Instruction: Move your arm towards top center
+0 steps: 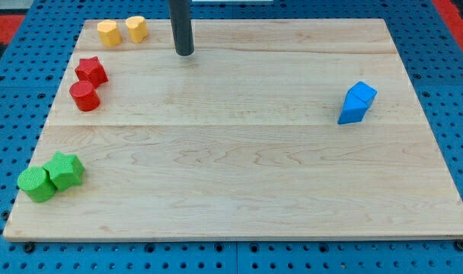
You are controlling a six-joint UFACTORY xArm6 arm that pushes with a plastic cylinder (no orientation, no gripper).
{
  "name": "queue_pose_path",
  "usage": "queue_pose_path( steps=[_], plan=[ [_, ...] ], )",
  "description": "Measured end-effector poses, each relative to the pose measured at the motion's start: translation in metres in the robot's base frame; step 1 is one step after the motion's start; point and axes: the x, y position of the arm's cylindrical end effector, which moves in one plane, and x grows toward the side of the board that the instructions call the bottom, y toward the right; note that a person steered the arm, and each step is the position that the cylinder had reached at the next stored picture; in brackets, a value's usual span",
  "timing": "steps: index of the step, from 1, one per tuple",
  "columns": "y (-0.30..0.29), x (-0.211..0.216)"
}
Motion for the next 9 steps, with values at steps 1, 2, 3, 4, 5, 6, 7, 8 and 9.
queue_pose_path(
  steps=[1,2,3,4,5,6,7,8,9],
  plan=[
    [0.008,-0.003],
    [0.008,-0.003],
    [0.001,-0.002],
    [0.005,0.000],
    [0.047,-0.001],
    [0.071,-0.003],
    [0.101,-0.005],
    [0.117,-0.012],
    [0.123,-0.017]
  ],
)
